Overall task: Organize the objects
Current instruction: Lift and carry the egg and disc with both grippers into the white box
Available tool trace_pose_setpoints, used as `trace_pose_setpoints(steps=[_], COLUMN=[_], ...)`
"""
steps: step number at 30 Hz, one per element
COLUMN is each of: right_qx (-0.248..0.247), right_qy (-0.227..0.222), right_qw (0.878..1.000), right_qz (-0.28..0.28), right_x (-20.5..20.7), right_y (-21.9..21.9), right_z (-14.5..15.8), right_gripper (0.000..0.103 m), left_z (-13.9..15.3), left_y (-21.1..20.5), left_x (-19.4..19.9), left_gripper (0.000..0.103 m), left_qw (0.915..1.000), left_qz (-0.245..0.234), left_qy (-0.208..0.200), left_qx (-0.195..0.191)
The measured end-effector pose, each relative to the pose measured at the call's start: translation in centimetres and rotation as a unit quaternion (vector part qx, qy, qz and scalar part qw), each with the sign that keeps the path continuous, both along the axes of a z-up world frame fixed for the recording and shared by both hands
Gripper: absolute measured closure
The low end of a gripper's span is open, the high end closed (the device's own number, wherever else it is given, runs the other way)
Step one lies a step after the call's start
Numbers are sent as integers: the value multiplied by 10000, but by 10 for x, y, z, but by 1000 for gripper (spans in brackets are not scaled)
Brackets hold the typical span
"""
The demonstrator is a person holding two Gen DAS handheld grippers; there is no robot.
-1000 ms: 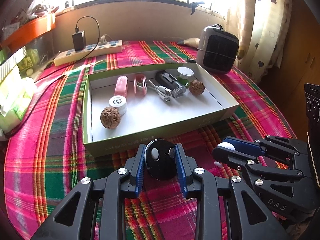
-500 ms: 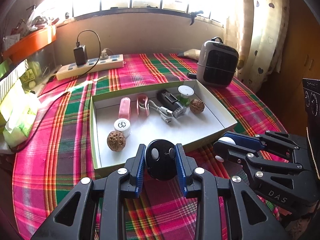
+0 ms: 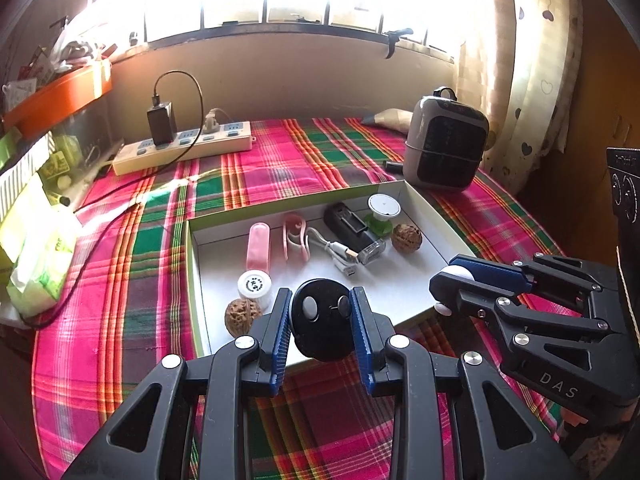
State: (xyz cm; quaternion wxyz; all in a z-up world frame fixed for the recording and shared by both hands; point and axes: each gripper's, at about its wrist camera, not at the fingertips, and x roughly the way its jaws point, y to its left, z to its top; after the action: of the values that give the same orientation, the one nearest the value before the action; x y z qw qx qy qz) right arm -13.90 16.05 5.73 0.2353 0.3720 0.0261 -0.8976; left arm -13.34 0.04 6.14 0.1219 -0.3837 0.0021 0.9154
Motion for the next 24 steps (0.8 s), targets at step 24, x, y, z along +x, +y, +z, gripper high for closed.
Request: trace_pose_setpoints(steps=[24], right_qx=[244], right_qy=[-249], right_qw=[9993], right_qz=[-107], right_x=[-49], right_y=[-3], right_z=[-22], right_gripper=[80], left_z=[-21], left_y=[3], left_x=[-35], left_gripper=[76], left_qw=[9997], left_qz=[57], left_qy=[-234], left_qx=[-22])
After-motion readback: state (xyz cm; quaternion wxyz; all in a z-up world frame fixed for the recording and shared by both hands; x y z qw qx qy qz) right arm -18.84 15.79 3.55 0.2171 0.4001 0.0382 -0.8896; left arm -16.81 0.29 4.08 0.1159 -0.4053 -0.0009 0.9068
